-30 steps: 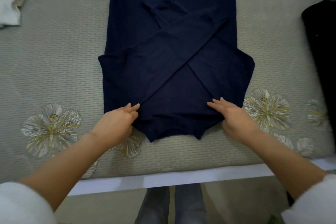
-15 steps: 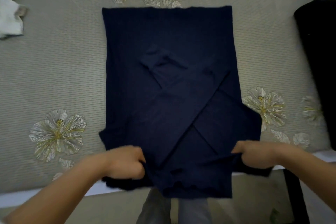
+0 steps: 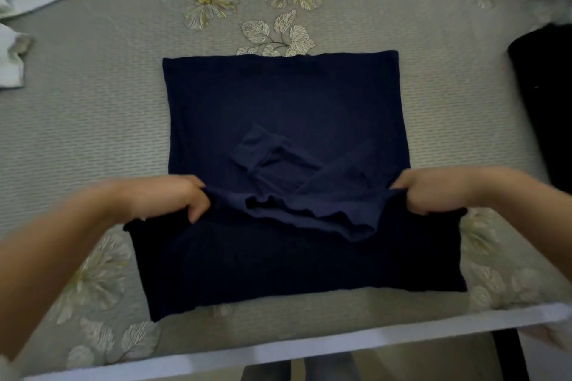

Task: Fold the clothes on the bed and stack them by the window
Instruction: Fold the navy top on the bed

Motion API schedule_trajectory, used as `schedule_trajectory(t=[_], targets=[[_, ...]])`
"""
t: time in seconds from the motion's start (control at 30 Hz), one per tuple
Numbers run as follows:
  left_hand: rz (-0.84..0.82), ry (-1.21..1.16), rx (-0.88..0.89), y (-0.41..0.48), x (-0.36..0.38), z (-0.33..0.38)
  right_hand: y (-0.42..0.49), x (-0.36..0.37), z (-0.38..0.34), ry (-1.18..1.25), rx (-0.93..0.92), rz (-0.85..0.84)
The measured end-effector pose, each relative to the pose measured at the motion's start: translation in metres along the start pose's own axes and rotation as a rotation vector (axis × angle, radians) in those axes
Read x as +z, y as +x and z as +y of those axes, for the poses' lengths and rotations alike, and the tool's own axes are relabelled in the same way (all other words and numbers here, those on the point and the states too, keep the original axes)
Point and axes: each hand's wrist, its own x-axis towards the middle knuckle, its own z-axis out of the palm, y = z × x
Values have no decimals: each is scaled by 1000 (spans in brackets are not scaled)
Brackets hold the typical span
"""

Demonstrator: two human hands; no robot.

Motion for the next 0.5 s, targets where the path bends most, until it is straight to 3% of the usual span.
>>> schedule_trajectory(t=[0.27,0.4,0.5], targets=[[391,-83,87,40,-115,53,55,-120,-37,43,33,334],[580,-28,170,68,-113,56,101,-128,-24,-180,-11,610],[622,-29,185,81,-100,46,121,-118,-7,-93,-77,703]])
